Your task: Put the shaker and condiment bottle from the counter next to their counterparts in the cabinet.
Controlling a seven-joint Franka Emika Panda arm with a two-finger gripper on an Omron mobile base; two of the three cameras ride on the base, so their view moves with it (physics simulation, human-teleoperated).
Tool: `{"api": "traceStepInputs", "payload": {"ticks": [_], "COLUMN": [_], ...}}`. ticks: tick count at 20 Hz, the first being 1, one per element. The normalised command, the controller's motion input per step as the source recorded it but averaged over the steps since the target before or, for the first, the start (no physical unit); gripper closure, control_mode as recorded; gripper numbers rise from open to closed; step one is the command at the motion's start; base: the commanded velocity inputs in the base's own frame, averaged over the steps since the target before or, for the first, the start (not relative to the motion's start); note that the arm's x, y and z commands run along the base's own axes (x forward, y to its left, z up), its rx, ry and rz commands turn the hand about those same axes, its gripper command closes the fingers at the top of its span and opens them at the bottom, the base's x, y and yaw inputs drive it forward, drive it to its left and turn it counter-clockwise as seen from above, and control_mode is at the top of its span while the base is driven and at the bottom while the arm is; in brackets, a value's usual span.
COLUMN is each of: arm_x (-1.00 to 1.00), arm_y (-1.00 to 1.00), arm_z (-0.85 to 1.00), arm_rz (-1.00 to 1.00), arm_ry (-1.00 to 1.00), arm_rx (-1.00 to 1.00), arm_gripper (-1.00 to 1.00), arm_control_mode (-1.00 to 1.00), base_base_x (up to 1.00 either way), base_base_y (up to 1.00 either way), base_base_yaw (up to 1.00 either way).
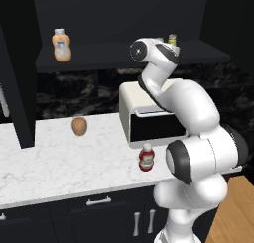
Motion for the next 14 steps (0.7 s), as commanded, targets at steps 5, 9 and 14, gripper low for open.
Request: {"api": "traceStepInputs", "payload": {"ticks": [5, 9, 14], "arm_x": [0.33, 0.23, 0.08], "arm_y": [-0.05, -0.17, -0.25], "arm_z": [-0.08, -0.03, -0.12], "arm_rz": [-0.07, -0.04, -0.02], "arm_ry": [-0.03, -0.01, -0.02], "arm_rx": [0.00, 0.00, 0.00], "arm_gripper": [1.00, 1.00, 1.00], "arm_control_mode": [-1.00, -1.00, -1.00], "base_base_x": [0.00, 0.00, 0.00], "base_base_y": [0.00, 0.00, 0.00], "base_base_yaw": [0.00, 0.00, 0.00]}}
